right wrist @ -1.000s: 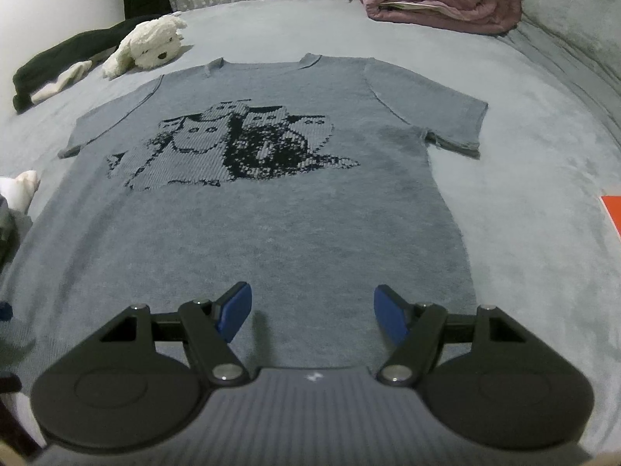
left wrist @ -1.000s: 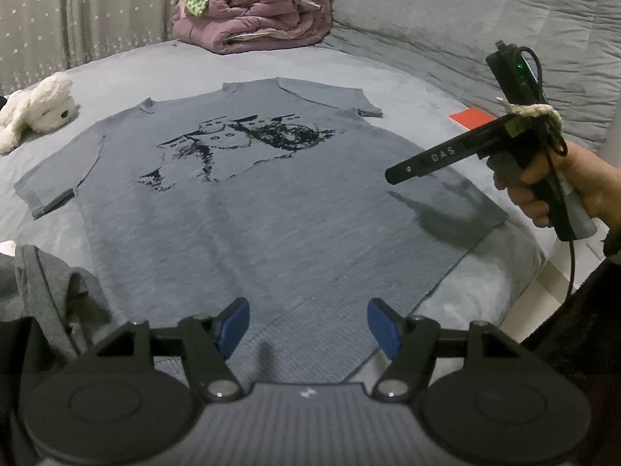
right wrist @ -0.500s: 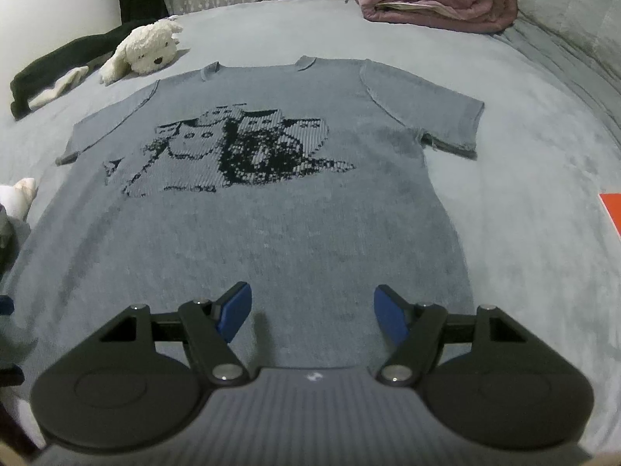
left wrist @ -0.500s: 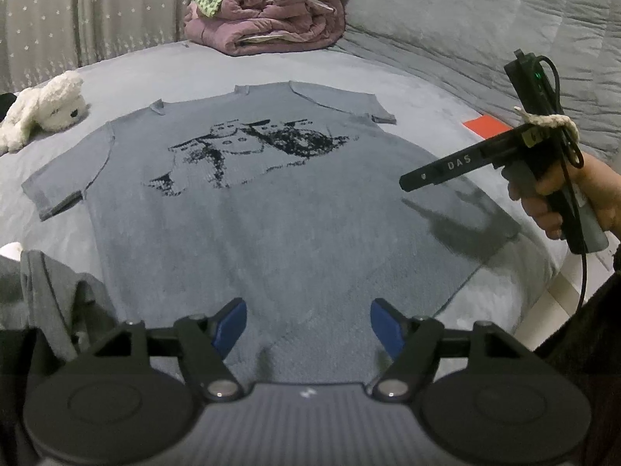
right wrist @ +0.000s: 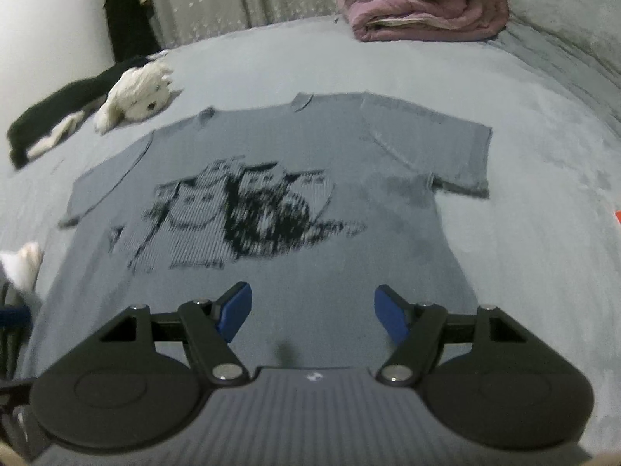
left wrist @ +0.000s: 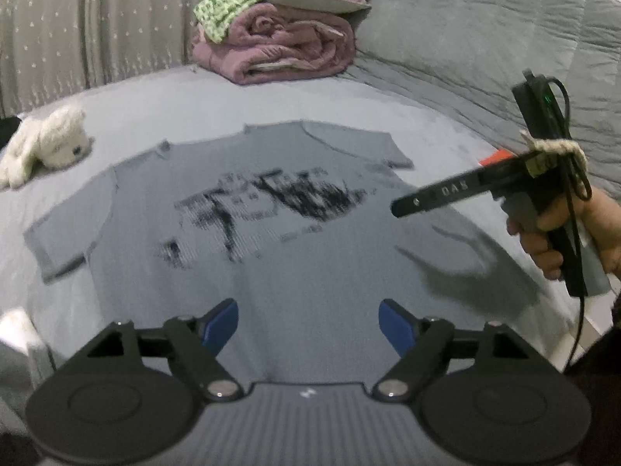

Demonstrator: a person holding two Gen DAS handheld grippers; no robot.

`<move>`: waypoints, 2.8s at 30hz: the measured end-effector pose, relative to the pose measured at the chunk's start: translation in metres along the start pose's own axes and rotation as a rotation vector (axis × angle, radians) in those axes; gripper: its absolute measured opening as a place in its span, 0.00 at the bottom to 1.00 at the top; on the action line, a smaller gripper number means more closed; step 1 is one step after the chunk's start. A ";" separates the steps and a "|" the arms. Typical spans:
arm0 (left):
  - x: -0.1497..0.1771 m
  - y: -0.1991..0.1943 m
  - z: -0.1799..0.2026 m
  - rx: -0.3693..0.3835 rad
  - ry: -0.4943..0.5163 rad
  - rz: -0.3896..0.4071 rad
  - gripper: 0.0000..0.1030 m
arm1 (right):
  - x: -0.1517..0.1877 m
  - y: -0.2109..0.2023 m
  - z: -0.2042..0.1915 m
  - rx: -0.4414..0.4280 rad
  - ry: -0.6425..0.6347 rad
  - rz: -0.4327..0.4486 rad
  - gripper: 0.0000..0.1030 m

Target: Fold clothes

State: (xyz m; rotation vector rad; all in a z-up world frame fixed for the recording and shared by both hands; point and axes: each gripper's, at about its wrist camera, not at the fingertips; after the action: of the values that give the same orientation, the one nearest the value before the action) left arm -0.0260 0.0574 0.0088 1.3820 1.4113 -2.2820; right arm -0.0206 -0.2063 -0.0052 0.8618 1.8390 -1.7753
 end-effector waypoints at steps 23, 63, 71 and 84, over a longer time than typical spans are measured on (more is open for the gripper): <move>-0.036 0.062 -0.068 -0.085 -0.363 0.045 0.79 | -0.031 0.051 0.085 0.154 0.349 0.036 0.72; -0.038 0.088 -0.066 -0.132 -0.310 0.044 0.79 | -0.044 0.095 0.131 0.224 0.514 0.234 0.13; -0.037 0.087 -0.067 -0.134 -0.314 0.041 0.79 | -0.065 0.081 0.085 0.190 0.317 0.312 0.12; -0.037 0.089 -0.073 -0.130 -0.343 0.018 0.79 | -0.059 0.104 0.017 -0.023 -0.139 0.175 0.12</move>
State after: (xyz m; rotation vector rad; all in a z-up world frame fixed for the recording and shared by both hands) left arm 0.0879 0.0505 -0.0319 0.9079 1.3954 -2.2339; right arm 0.0921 -0.2325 -0.0406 0.8414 1.6413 -1.6589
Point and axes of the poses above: each gripper's, at about its wrist camera, not at the fingertips, and y roughly the way its jaws point, z to its right, x to its underside, and after that the axes turned 6 degrees about -y, right-handed
